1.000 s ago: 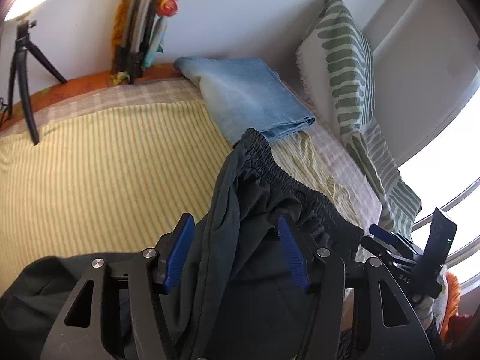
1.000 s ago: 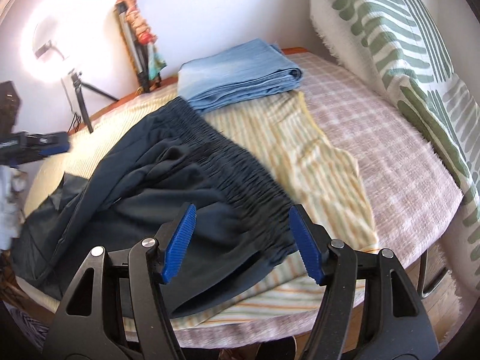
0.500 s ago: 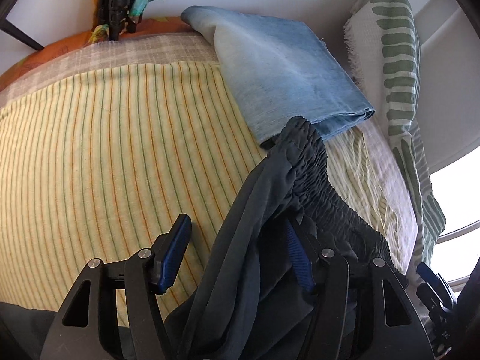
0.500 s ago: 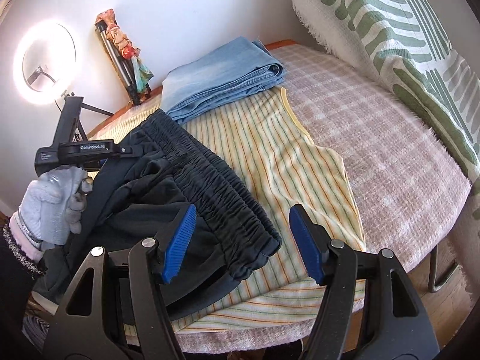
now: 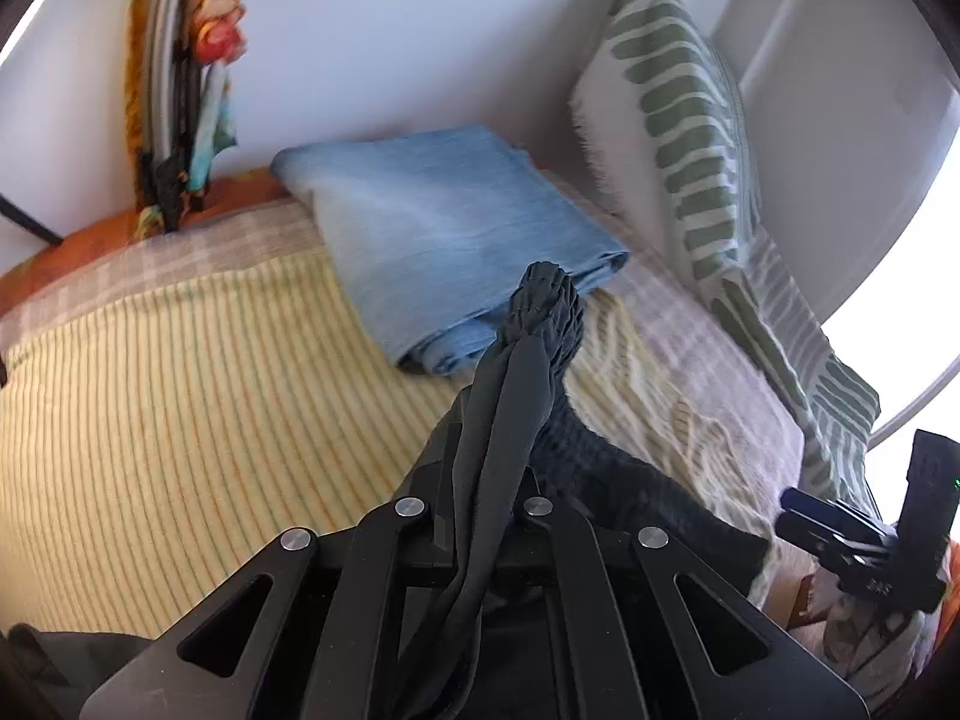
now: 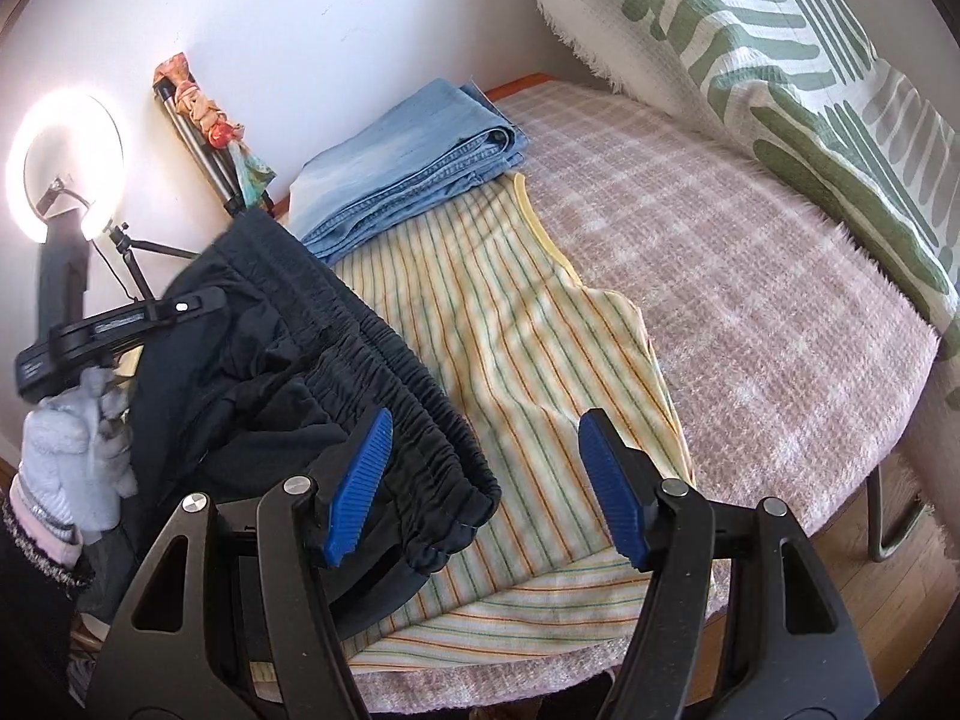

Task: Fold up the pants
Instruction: 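Grasp the elastic waistband with the left tool, then close the right tool on the waistband while the left tool releases it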

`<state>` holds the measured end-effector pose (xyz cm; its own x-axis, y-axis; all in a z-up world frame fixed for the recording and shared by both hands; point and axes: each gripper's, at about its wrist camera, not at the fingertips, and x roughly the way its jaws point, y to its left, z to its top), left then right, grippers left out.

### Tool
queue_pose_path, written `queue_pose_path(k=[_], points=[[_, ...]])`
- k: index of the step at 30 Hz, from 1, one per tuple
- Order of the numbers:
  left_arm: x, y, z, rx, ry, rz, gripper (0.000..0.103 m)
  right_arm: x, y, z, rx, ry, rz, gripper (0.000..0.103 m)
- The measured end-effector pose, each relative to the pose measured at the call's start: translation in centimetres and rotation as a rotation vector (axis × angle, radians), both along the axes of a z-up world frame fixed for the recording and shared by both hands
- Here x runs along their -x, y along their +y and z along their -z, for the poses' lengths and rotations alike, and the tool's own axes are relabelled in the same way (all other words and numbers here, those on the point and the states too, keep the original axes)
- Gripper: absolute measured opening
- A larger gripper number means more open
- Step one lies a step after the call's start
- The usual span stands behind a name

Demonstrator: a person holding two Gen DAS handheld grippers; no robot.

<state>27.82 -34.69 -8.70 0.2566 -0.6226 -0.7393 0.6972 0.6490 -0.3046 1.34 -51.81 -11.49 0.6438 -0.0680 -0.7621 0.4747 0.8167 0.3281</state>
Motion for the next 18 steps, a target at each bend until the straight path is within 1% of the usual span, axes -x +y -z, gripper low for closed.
queue_pose_path(k=[1, 4, 7, 10, 13, 16, 18], points=[[1.2, -0.1, -0.9, 0.007, -0.026, 0.026, 0.002, 0.1, -0.2, 0.1, -0.008, 0.000, 0.004, 0.067], [4.6, -0.5, -2.0, 0.021, -0.072, 0.099, 0.002, 0.3, -0.5, 0.2, -0.016, -0.006, 0.015, 0.067], [7.8, -0.9, -1.7, 0.031, -0.088, 0.158, 0.002, 0.6, -0.8, 0.2, -0.047, -0.018, 0.017, 0.067], [11.6, -2.2, -0.3, 0.025, -0.089, 0.238, 0.002, 0.9, -1.4, 0.5, -0.080, -0.029, 0.028, 0.067], [14.3, -3.6, 1.3, 0.005, -0.107, 0.297, 0.002, 1.4, -2.2, 0.7, -0.126, -0.047, 0.052, 0.067], [15.6, -4.8, 3.4, -0.025, -0.071, 0.333, 0.002, 2.0, -3.1, 1.0, -0.189, -0.069, 0.069, 0.068], [16.0, -5.1, 4.4, -0.045, -0.064, 0.346, 0.002, 2.2, -3.4, 1.3, -0.219, -0.078, 0.072, 0.068]])
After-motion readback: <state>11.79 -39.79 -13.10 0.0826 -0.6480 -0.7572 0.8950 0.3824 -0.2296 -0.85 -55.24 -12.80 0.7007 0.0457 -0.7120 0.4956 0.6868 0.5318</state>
